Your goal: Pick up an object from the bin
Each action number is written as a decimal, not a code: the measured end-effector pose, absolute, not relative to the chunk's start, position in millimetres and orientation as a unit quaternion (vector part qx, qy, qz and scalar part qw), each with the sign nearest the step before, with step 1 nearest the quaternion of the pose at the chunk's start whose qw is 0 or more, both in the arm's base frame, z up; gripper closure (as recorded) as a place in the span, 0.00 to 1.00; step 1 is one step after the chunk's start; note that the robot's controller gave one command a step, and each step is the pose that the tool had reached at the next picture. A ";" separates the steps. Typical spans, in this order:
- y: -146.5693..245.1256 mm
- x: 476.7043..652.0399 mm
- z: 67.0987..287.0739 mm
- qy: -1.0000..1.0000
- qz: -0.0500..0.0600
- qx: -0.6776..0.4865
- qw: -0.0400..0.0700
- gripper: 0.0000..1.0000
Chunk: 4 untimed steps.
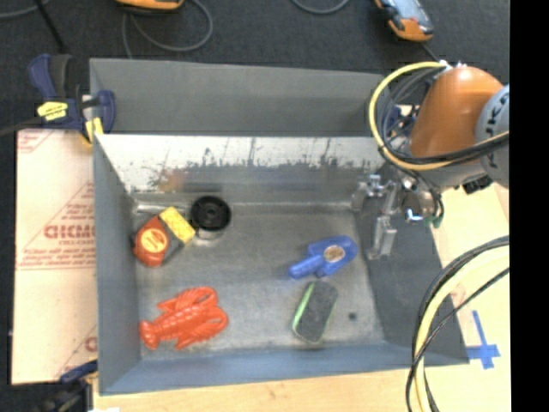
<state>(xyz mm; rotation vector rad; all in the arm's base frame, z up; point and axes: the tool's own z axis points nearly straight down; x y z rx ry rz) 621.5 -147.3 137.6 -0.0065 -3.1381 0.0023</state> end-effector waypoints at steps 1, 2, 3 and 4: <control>-147.0 623.4 142.9 -1.000 0.002 -0.001 -0.002 0.00; -139.5 582.4 107.5 -1.000 0.002 0.013 -0.004 0.00; -116.8 581.1 83.6 -0.995 0.001 0.099 0.001 0.00; -72.1 592.8 73.6 -0.988 0.001 0.155 -0.003 1.00</control>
Offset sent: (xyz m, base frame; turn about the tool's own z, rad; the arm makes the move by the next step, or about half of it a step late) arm -0.0610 0.0125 -0.0498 -0.0454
